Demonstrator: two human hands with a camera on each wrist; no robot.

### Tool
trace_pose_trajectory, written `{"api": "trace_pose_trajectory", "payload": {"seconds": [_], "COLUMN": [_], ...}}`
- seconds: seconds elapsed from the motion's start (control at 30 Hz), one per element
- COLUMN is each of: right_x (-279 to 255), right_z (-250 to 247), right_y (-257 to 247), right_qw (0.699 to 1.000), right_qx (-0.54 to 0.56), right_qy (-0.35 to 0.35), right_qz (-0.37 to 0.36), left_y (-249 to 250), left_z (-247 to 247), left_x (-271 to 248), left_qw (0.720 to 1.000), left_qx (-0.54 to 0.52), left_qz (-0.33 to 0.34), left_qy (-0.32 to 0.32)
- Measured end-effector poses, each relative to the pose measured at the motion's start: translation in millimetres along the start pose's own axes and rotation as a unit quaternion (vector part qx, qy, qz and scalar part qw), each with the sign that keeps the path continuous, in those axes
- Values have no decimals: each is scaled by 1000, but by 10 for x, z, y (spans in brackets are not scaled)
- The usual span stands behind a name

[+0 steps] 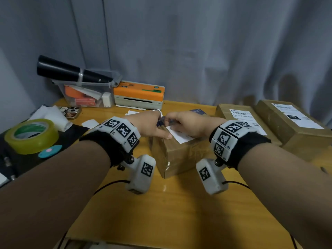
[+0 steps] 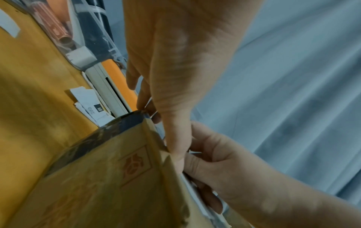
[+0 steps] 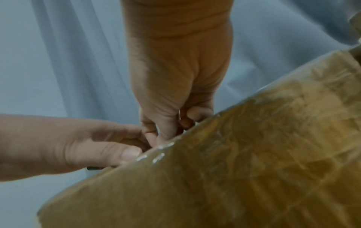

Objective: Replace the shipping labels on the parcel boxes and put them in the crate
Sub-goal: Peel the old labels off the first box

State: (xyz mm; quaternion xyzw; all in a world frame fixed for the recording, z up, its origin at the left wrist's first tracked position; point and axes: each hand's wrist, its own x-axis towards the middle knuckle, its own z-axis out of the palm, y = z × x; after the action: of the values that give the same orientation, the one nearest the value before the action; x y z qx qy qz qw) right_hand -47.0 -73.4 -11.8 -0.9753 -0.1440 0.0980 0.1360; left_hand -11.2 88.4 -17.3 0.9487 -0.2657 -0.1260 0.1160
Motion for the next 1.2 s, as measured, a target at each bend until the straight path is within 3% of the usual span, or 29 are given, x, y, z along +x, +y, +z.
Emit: {"api": "trace_pose_trajectory", "payload": {"seconds": [0.4, 0.6, 0.9, 1.2], "right_x": [-71, -96, 27, -48], "right_z": [-10, -77, -81, 4], "right_y": [22, -21, -142, 103], "right_qw": [998, 997, 976, 995], "right_qx": [44, -19, -198, -41], "right_qy": [21, 58, 47, 65], "right_qz": [-25, -43, -78, -62], "left_y": [7, 10, 24, 32], "left_z": [-20, -29, -41, -41], "left_x": [4, -4, -28, -16], "left_qw": [1000, 1000, 1000, 1000], "left_qx": [-8, -6, -23, -3], "left_qz": [-1, -3, -3, -18], "left_qy": [-5, -12, -12, -22]}}
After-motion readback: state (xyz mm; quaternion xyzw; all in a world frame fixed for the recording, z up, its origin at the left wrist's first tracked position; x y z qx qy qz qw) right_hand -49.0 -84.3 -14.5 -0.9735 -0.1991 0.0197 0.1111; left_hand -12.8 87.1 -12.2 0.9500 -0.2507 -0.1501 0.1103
